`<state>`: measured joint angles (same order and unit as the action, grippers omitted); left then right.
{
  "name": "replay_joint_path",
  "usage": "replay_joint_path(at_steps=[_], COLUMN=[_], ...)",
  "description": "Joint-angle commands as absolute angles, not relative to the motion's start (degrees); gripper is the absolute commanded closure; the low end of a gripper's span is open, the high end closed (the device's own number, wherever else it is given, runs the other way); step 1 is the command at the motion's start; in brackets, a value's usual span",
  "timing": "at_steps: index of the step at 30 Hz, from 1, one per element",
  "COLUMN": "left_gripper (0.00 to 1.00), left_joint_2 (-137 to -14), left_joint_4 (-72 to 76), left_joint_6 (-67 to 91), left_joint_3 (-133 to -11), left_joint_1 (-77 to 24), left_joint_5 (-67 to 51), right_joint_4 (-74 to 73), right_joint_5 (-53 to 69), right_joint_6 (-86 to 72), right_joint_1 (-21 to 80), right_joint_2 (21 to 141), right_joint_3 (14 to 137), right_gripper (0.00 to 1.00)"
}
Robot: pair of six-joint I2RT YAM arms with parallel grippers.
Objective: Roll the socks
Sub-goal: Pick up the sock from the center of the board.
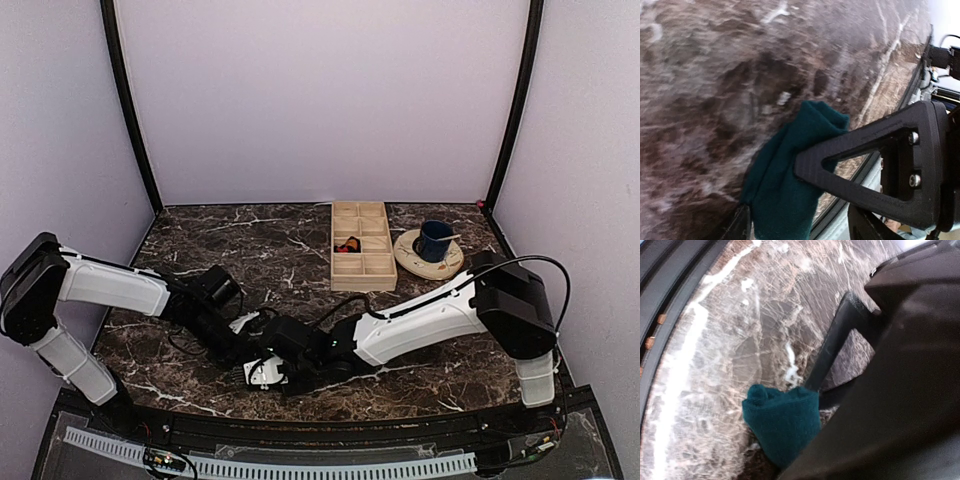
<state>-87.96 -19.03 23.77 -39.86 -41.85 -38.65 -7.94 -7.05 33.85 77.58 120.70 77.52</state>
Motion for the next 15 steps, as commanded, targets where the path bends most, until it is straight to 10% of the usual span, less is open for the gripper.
replay_joint_path(at_steps=[1, 15], left_gripper=[0.37, 0.67], left_joint_2=[-87.39, -82.81], left_joint_4=[-19.26, -23.10], left_joint_6=[24.49, 26.77], left_joint_3=[-41.76, -41.41], left_joint_1=[-42.48, -41.27], left_joint_5=[-31.01, -17.23], right_joint_4=[-14.88, -16.15], right_joint_5=[-4.23, -3.42], right_joint_6=[31.56, 26.95], right_joint_1=[77.52, 77.00], right_joint_2=[128.63, 125.07], right_joint_3=[76.20, 72.75], right_gripper=[0.88, 1.00])
